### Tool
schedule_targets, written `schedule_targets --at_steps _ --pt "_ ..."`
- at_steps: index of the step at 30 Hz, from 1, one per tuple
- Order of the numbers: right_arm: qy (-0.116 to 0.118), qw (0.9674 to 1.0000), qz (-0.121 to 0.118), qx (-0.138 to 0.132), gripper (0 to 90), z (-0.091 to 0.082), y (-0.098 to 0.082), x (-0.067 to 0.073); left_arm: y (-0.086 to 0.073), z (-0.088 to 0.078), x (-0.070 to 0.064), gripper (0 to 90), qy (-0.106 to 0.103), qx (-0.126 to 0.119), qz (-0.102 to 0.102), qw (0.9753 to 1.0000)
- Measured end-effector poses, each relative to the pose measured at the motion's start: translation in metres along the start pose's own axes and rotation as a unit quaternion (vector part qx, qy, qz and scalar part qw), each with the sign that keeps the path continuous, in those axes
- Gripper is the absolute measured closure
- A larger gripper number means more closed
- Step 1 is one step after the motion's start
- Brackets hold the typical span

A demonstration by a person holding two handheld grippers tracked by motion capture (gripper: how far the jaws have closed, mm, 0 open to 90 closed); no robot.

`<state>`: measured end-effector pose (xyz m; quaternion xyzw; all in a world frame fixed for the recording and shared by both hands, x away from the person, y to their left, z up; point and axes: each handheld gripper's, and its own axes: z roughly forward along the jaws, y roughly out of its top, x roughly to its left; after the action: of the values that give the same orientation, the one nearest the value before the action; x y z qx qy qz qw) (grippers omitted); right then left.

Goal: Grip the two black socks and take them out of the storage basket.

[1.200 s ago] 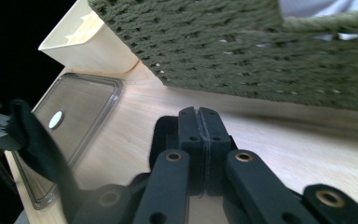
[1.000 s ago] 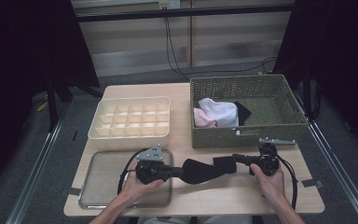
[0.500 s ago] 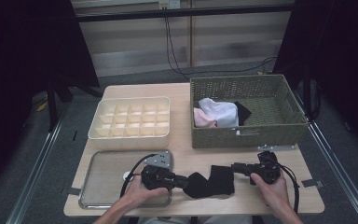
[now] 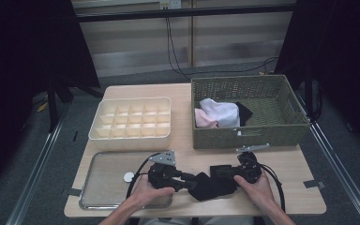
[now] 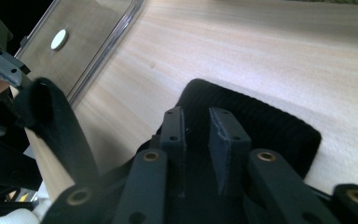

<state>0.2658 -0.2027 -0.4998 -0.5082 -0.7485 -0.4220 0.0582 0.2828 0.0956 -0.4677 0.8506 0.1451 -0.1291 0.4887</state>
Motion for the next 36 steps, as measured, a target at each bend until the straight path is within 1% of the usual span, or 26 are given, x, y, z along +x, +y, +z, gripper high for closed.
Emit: schedule_targets --at_steps 1,2,3,4,5,8,9,10,12,14,15,16,18,19,20,23,25,27,29,30,31,32,33,34,35,36 --pt "0.000 1.0000 -0.002 0.000 77.5 0.001 0.000 0.001 0.001 0.003 0.001 67.5 -0.001 -0.003 -0.003 1.0000" --pt "-0.004 1.0000 -0.005 0.001 78.1 0.003 0.000 0.002 0.002 0.005 0.001 72.1 -0.005 -0.004 -0.003 1.0000" --pt "-0.004 1.0000 -0.004 0.001 78.1 0.003 0.000 0.002 0.003 0.006 0.000 75.6 -0.003 -0.001 -0.002 1.0000" --pt "-0.006 1.0000 -0.004 0.000 78.6 0.003 0.000 0.003 0.003 0.007 -0.001 84.9 0.001 0.003 0.001 1.0000" --pt "-0.006 1.0000 -0.004 0.000 78.6 0.003 0.000 0.003 0.004 0.009 -0.002 84.9 -0.006 0.007 0.006 0.9999" --pt "-0.017 0.9998 0.002 -0.006 79.3 0.002 0.001 0.001 0.003 0.010 -0.007 87.9 -0.008 0.016 0.017 0.9997" --pt "-0.020 0.9997 0.004 -0.009 79.3 0.001 0.001 -0.001 0.003 0.009 -0.009 88.1 -0.005 0.017 0.022 0.9996" --pt "-0.028 0.9995 0.007 -0.012 79.2 0.000 0.002 -0.002 0.003 0.009 -0.010 88.3 -0.011 0.013 0.024 0.9996" --pt "-0.041 0.9988 0.017 -0.021 78.7 -0.003 0.002 -0.005 0.003 0.006 -0.012 88.4 -0.015 0.012 0.034 0.9992" --pt "-0.056 0.9973 0.034 -0.034 78.8 -0.008 0.003 -0.012 0.002 0.005 -0.014 88.6 -0.024 0.009 0.040 0.9989" --pt "-0.062 0.9964 0.043 -0.039 78.8 -0.011 0.003 -0.015 0.001 0.004 -0.014 88.6 -0.034 0.012 0.043 0.9984" --pt "-0.079 0.9941 0.056 -0.050 77.9 -0.015 0.003 -0.020 0.000 0.005 -0.016 88.6 -0.038 0.015 0.046 0.9981" --pt "-0.084 0.9932 0.060 -0.054 77.6 -0.017 0.003 -0.021 -0.002 0.007 -0.019 88.6 -0.037 0.035 0.063 0.9967" --pt "-0.090 0.9922 0.064 -0.058 77.6 -0.020 0.003 -0.023 -0.004 0.009 -0.020 88.6 -0.039 0.043 0.065 0.9962" --pt "-0.091 0.9918 0.068 -0.059 77.0 -0.022 0.002 -0.025 -0.005 0.009 -0.020 88.6 -0.031 0.053 0.072 0.9955" --pt "-0.090 0.9912 0.073 -0.064 73.4 -0.029 0.001 -0.027 -0.012 0.009 -0.015 88.5 -0.010 0.081 0.076 0.9937" --pt "-0.083 0.9914 0.075 -0.068 71.6 -0.034 0.000 -0.028 -0.015 0.004 -0.010 88.3 -0.014 0.079 0.064 0.9947" --pt "-0.078 0.9910 0.071 -0.082 69.1 -0.040 -0.001 -0.031 -0.017 -0.002 -0.006 86.4 -0.019 0.071 0.056 0.9957" --pt "-0.078 0.9903 0.075 -0.087 67.5 -0.044 0.000 -0.034 -0.017 -0.007 -0.006 83.3 -0.041 0.050 0.039 0.9972" --pt "-0.081 0.9899 0.074 -0.090 65.9 -0.045 0.001 -0.037 -0.017 -0.008 -0.006 81.0 -0.048 0.044 0.037 0.9972" --pt "-0.081 0.9898 0.075 -0.090 65.1 -0.045 0.001 -0.038 -0.016 -0.009 -0.006 78.7 -0.058 0.034 0.030 0.9973" --pt "-0.080 0.9900 0.075 -0.089 64.7 -0.045 0.002 -0.039 -0.014 -0.010 -0.006 75.2 -0.058 0.026 0.024 0.9977" --pt "-0.087 0.9899 0.070 -0.086 63.6 -0.044 0.002 -0.040 -0.013 -0.009 -0.006 72.6 -0.053 0.020 0.019 0.9982" --pt "-0.087 0.9902 0.071 -0.083 62.7 -0.042 0.003 -0.041 -0.012 -0.008 -0.005 73.1 -0.054 0.016 0.014 0.9983" --pt "-0.087 0.9908 0.067 -0.079 61.6 -0.041 0.003 -0.042 -0.012 -0.006 -0.005 73.1 -0.047 0.016 0.008 0.9987" --pt "-0.096 0.9905 0.063 -0.076 60.6 -0.039 0.003 -0.042 -0.012 -0.003 -0.004 72.4 -0.041 0.016 -0.002 0.9990"
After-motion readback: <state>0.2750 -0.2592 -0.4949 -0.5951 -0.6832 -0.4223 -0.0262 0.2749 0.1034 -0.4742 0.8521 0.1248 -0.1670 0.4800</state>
